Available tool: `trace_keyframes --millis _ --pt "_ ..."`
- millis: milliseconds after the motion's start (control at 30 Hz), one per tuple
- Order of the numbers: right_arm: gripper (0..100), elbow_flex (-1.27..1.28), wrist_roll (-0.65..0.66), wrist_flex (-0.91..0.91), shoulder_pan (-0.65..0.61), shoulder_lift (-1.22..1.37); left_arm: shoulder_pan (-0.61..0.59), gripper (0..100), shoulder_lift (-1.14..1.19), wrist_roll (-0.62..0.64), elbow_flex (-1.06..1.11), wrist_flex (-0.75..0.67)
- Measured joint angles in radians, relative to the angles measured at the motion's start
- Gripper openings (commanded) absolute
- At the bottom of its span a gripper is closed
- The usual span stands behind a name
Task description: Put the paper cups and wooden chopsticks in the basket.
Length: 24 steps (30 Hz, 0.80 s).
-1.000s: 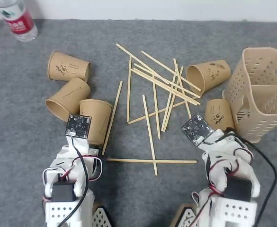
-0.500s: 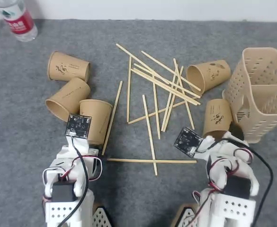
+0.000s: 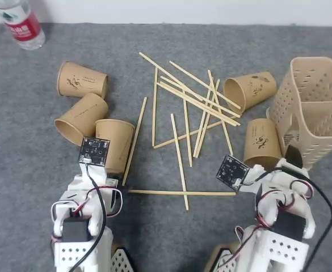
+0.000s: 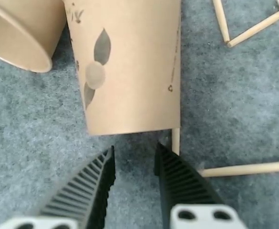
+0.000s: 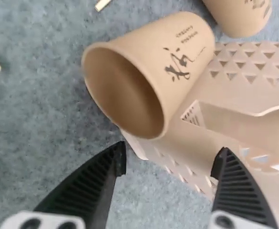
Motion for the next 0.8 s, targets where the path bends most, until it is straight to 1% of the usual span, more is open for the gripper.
trace_keyframes --millis 200,333,500,700,800 --pt "27.3 0.109 0.000 -0.110 -0.012 0.002 0.000 13 0.000 0.000 0.000 0.000" --pt "25.4 0.124 -0.015 -0.178 -0.041 0.002 0.000 13 0.000 0.000 0.000 0.000" --pt "25.5 0.124 -0.025 -0.193 -0.094 0.002 0.000 13 0.000 0.000 0.000 0.000" --pt "25.5 0.124 -0.026 -0.193 -0.098 0.002 0.000 13 0.000 0.000 0.000 0.000" --pt "25.5 0.137 -0.026 -0.224 -0.100 0.002 0.000 13 0.000 0.000 0.000 0.000"
